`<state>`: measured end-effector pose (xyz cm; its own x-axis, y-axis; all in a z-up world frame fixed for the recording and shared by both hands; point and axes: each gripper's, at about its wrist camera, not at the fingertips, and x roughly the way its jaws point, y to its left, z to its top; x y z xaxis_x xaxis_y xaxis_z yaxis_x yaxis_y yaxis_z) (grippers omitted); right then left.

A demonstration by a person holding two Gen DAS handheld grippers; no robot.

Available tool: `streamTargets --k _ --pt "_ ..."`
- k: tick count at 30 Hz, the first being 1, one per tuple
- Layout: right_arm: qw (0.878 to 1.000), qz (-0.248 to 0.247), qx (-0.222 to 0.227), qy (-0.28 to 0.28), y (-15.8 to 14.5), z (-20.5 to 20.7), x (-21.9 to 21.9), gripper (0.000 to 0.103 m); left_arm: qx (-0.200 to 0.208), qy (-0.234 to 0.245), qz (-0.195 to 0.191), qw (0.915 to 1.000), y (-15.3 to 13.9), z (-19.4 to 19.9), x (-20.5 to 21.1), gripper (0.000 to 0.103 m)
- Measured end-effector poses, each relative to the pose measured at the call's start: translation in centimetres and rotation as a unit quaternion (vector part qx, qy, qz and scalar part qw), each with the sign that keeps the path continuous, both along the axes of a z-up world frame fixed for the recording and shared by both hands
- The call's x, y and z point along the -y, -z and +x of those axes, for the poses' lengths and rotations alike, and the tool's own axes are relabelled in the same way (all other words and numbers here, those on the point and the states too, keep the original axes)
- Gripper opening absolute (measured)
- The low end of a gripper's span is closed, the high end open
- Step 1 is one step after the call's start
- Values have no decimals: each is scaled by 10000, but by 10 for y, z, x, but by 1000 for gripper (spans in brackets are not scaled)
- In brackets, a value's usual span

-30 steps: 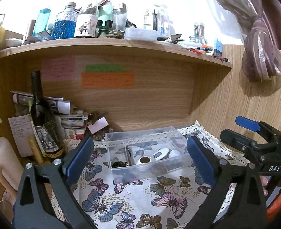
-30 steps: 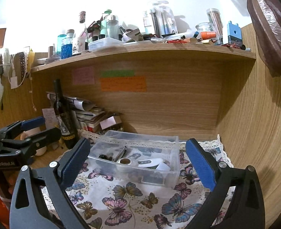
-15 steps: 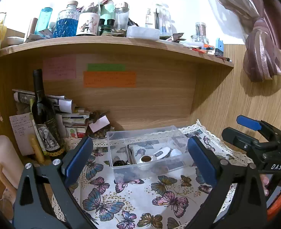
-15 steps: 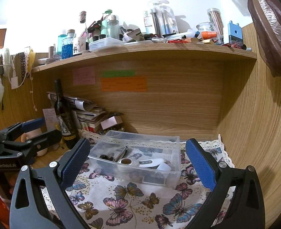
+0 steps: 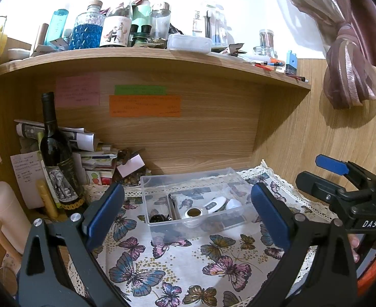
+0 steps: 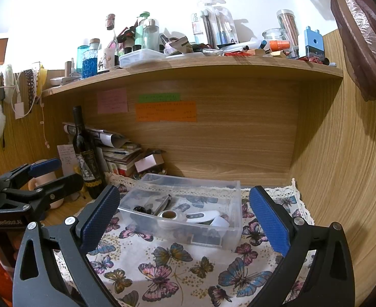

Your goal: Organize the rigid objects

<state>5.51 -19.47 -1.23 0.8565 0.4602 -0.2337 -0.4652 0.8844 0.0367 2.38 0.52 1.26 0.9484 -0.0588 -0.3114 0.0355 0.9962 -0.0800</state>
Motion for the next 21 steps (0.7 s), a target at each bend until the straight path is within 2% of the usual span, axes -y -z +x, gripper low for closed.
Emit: streamTargets --k 21 --pt "10000 -27 -82 3 3 3 -6 102 -48 75 -13 10000 0 6 1 101"
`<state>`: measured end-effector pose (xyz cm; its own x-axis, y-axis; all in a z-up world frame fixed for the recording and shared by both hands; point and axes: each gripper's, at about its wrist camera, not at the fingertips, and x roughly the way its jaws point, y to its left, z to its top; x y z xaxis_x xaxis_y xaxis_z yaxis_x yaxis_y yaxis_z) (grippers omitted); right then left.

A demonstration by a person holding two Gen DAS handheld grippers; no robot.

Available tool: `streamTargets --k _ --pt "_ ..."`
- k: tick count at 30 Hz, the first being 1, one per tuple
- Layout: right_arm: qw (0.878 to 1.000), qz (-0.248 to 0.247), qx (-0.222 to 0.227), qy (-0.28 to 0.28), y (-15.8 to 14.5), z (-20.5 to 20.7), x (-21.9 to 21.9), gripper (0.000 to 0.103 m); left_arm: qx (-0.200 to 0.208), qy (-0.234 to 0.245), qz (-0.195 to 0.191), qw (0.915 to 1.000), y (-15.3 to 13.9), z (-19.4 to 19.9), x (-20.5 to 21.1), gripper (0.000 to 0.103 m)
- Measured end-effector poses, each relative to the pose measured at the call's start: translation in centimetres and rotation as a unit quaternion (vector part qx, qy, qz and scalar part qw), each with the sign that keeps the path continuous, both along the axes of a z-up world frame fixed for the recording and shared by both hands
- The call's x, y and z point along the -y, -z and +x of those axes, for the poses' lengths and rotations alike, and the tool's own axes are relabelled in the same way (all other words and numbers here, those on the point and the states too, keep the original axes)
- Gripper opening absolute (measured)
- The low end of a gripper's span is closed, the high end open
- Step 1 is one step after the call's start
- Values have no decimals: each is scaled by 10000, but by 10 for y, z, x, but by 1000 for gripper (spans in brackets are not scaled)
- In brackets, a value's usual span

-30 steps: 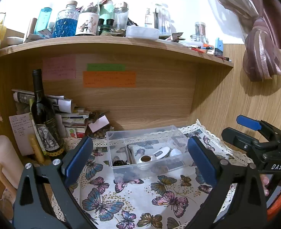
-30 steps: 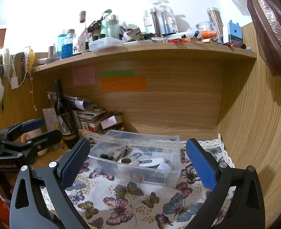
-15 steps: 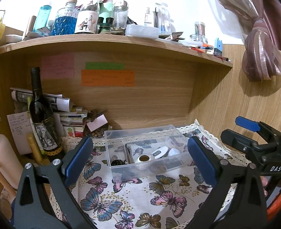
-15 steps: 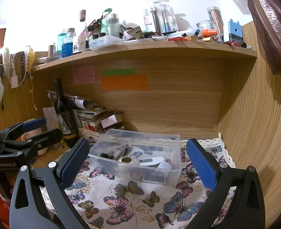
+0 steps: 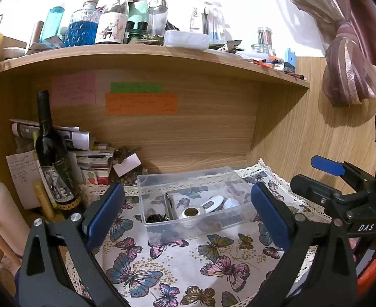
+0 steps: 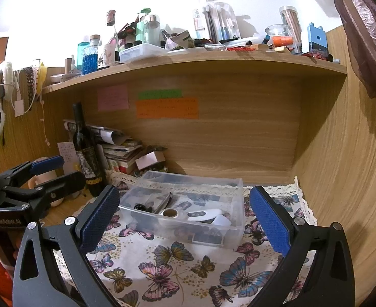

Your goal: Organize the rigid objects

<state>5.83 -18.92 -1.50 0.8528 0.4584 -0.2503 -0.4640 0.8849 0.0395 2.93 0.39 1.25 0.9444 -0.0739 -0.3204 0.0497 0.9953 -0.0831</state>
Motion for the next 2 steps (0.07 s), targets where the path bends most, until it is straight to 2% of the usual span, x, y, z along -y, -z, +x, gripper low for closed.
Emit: streamTargets --k 2 --pt "10000 4 -17 12 0 1 0 102 -23 -7 -11 10000 1 1 0 101"
